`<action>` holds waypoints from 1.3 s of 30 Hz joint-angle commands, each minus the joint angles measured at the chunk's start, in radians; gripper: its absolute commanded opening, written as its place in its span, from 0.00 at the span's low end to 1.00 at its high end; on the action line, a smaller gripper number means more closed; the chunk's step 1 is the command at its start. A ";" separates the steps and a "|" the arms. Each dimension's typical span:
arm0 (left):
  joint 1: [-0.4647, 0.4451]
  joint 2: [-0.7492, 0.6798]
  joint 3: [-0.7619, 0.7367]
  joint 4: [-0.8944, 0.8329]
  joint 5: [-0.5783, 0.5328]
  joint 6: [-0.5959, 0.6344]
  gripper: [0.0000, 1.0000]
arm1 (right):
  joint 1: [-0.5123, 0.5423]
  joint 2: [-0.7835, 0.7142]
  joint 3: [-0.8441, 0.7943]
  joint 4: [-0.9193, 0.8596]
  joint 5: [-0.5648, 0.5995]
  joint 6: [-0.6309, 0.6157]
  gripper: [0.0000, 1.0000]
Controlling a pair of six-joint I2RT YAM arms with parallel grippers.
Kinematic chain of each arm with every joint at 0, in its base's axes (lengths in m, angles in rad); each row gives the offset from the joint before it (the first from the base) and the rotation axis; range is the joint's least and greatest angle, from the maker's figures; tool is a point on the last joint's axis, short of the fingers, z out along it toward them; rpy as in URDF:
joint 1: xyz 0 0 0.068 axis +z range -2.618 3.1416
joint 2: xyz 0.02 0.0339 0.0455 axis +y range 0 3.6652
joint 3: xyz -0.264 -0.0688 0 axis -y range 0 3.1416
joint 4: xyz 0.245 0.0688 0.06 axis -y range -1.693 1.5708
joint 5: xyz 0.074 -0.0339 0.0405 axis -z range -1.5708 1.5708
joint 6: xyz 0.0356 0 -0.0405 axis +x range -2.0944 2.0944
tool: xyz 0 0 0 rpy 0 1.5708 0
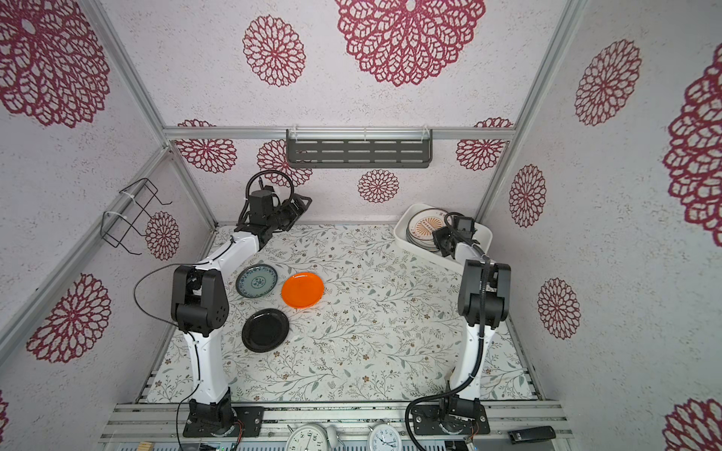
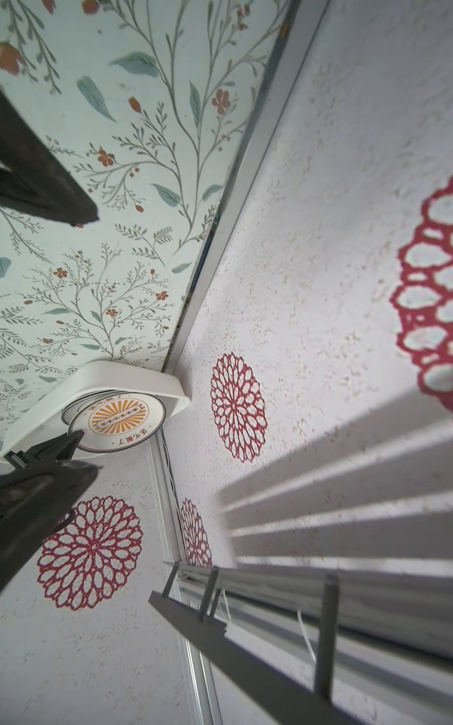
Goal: Place the plates into the plastic bin on the countertop
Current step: 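Lower the sunburst plate into the bin against the stack with the right gripper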
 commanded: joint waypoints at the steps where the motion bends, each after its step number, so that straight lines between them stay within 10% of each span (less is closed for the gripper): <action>1: 0.005 -0.047 -0.032 0.042 -0.014 -0.001 0.97 | 0.001 -0.011 0.040 0.016 -0.015 0.011 0.00; 14: 0.012 -0.055 -0.074 0.081 -0.003 -0.013 0.97 | 0.001 0.002 0.066 -0.111 0.016 -0.025 0.03; 39: 0.013 -0.096 -0.177 0.220 0.051 -0.055 0.97 | 0.001 0.029 0.130 -0.234 0.020 -0.055 0.39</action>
